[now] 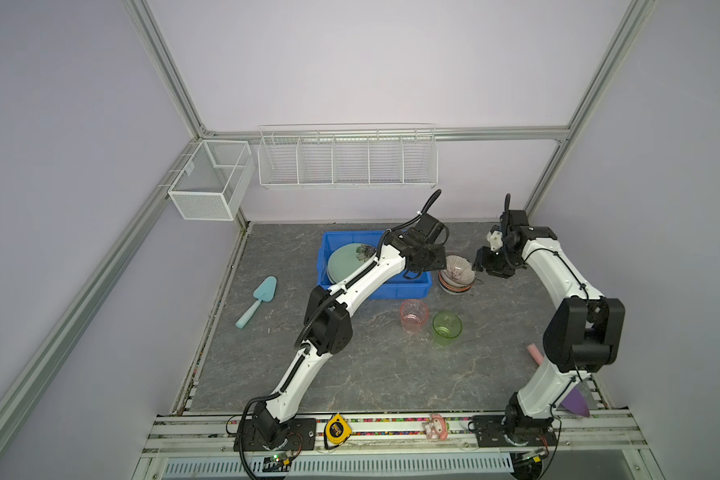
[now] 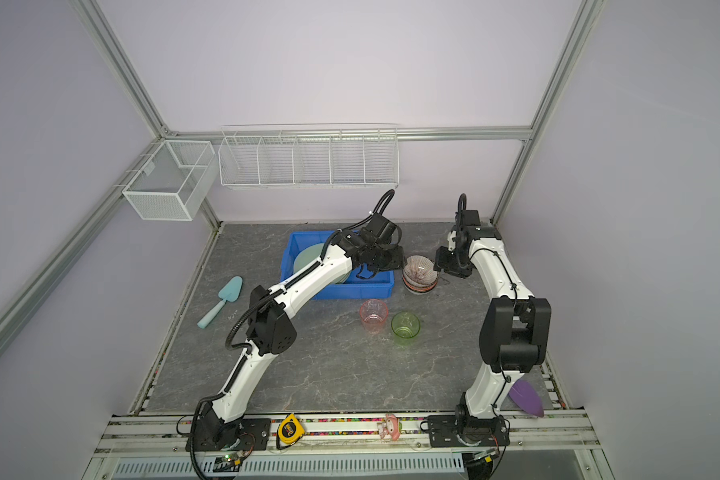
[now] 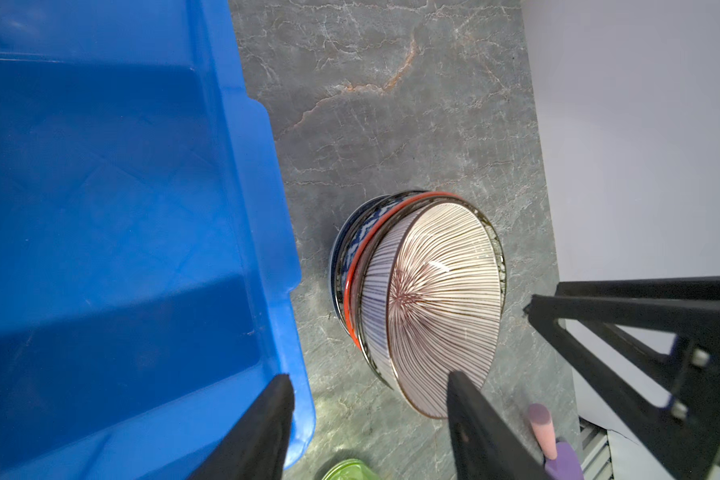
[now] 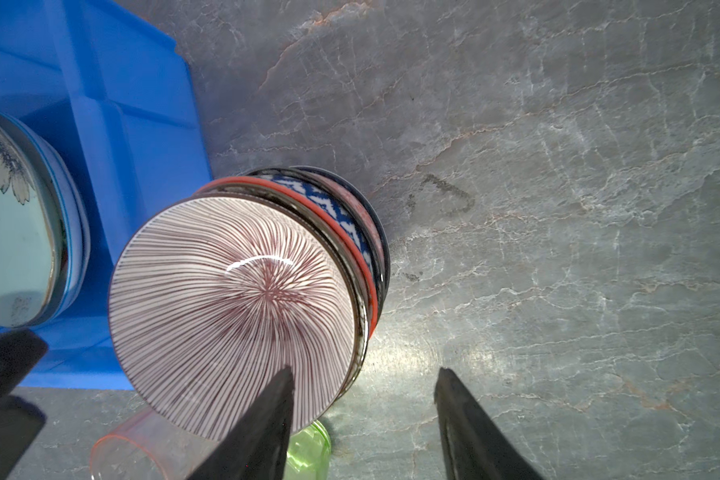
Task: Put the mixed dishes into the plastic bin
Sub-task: 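Pinch the bowl stack rim with the right gripper while the left gripper descends, then grasp the bowl stack rim with the left gripper beside the right gripper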
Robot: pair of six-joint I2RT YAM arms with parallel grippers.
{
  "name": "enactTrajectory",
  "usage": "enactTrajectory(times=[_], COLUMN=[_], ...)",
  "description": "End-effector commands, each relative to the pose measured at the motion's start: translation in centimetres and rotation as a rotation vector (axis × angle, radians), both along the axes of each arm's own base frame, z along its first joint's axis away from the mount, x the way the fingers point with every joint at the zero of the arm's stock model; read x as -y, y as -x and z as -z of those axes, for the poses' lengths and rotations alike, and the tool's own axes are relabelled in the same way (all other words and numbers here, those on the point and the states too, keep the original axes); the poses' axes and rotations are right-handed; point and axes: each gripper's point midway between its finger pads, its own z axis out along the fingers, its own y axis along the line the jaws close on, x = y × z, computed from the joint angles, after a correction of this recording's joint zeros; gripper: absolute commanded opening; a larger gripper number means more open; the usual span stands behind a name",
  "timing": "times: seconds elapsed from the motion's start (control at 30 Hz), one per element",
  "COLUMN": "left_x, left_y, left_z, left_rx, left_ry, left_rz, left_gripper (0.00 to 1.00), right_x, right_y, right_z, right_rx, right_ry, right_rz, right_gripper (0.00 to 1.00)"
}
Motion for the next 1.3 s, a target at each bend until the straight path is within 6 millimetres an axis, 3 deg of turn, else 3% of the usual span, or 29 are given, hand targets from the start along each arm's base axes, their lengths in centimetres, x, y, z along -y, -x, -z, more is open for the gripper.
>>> enactTrajectory(times=[0.0, 0.6, 1.0, 1.27], left_x=[0.6, 2.8, 2.1, 2.3], left_y=[0.4, 0.7, 0.3, 0.2], left_z=[0.4, 1.7, 2.8, 3.2], left_rx=[-0.010, -0.012, 0.007, 0.011], left_ry=[-0.004, 0.037, -0.018, -0.021], left_rz=[0.004, 0.059, 0.050, 0.053], left_gripper=[0.57, 0.49, 0.43, 0.32], right_x=[-0.3, -1.9, -1.9, -2.0], right_y=[0.3, 0.5, 0.3, 0.3], right_z=[-0.8, -0.5, -0.5, -0.2], right_rx=[0.023, 0.025, 0.023, 0.016], right_ry=[-0.029, -0.086, -0.083, -0.087], right_rz=[0.004, -0.025, -0.025, -0.030], right_gripper=[0.58, 0.58, 0.58, 0.58])
